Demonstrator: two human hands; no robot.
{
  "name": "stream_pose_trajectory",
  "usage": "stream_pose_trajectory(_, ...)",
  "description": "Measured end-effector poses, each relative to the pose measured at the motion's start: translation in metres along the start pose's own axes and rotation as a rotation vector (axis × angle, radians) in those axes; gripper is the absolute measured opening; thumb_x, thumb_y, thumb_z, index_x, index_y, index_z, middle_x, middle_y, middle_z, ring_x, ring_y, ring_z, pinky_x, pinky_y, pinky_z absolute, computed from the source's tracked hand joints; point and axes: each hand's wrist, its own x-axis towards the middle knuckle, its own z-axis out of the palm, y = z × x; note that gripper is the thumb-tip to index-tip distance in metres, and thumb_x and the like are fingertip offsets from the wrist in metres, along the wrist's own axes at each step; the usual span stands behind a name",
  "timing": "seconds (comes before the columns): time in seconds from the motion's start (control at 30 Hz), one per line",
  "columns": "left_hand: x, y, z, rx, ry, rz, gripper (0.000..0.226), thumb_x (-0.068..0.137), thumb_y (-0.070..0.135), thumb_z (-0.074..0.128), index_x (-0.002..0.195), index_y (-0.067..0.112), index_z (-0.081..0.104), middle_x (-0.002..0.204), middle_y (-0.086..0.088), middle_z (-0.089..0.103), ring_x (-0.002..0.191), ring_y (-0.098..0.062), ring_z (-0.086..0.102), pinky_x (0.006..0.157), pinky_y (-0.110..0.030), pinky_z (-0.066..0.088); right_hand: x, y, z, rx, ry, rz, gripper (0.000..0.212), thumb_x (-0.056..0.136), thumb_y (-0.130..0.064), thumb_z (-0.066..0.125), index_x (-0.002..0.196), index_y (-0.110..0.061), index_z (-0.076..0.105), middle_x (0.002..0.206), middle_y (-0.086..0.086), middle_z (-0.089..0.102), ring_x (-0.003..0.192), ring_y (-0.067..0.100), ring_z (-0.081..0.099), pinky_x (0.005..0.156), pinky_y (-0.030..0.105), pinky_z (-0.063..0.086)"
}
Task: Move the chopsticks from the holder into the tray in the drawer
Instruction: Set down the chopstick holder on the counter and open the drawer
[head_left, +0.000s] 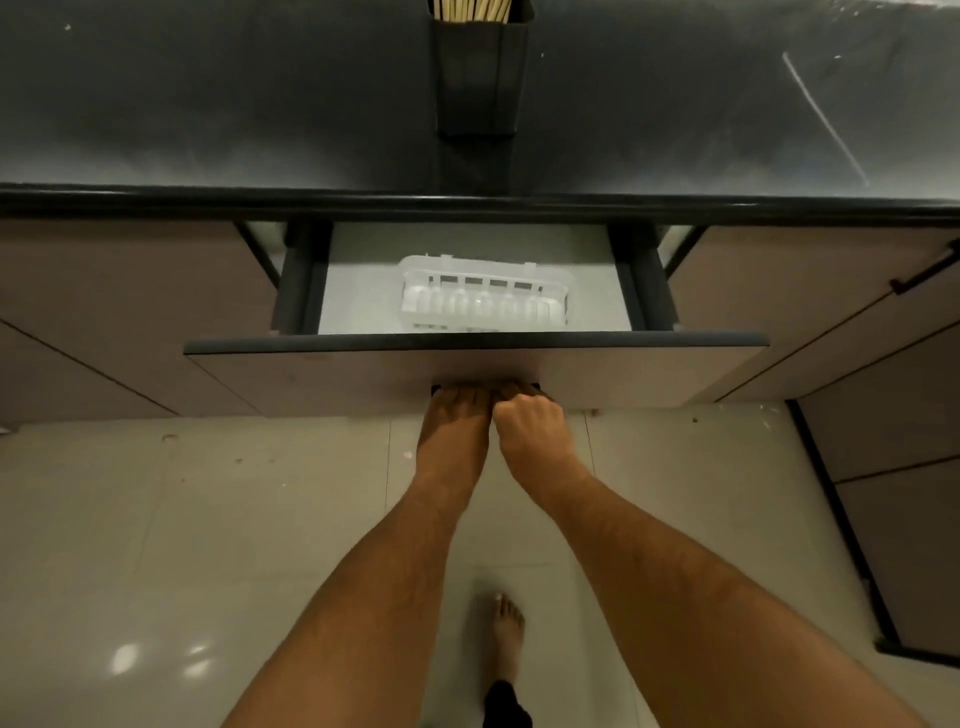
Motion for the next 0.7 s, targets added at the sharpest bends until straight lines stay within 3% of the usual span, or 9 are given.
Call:
stream_pose_trajectory(0.13, -0.043, 0.012, 0.013, 0.080, -0.073, 0.013, 0.078, 0.097, 0.023, 0.059, 0.158, 0.018, 0.010, 0.164, -0.010, 0.016, 0.152, -0.032, 0.015, 0.123, -0.042, 0.000, -0.046, -0.010, 0.007, 0.005, -0.005, 0.012, 0.005, 0.089, -0.012, 0.072, 0.086, -0.010, 0.074, 0.076, 0.008, 0.071, 0.068, 0.024, 0.069, 0.065, 0.033, 0.054)
stream_pose_trajectory(0.27, -0.076, 0.023, 0.015, 0.015, -0.020, -0.017, 0.074, 0.093, 0.020, 0.064, 0.154, 0.019, 0.023, 0.157, -0.007, 0.032, 0.146, -0.029, 0.029, 0.123, -0.039, 0.009, -0.081, -0.017, 0.014, 0.003, -0.002, 0.006, 0.009, 0.093, -0.011, 0.066, 0.092, -0.010, 0.075, 0.083, 0.009, 0.072, 0.074, 0.025, 0.070, 0.072, 0.034, 0.055)
stream_pose_trajectory(0.43, -0.115, 0.038, 0.015, -0.007, -0.033, -0.031, 0.071, 0.093, 0.023, 0.065, 0.153, 0.021, 0.027, 0.156, -0.005, 0.035, 0.146, -0.028, 0.031, 0.124, -0.039, 0.010, -0.119, -0.025, 0.014, -0.039, -0.013, -0.016, 0.022, 0.089, -0.011, 0.070, 0.111, -0.012, 0.074, 0.110, 0.009, 0.072, 0.102, 0.028, 0.067, 0.092, 0.039, 0.055)
stream_pose_trajectory(0.7, -0.162, 0.055, 0.016, -0.036, -0.044, -0.066, 0.064, 0.097, 0.022, 0.058, 0.153, 0.022, 0.028, 0.157, -0.004, 0.035, 0.147, -0.026, 0.030, 0.124, -0.038, 0.008, -0.169, -0.033, 0.022, -0.047, -0.023, -0.034, 0.033, 0.071, -0.012, 0.086, 0.103, -0.013, 0.078, 0.102, 0.007, 0.075, 0.096, 0.027, 0.071, 0.087, 0.037, 0.059)
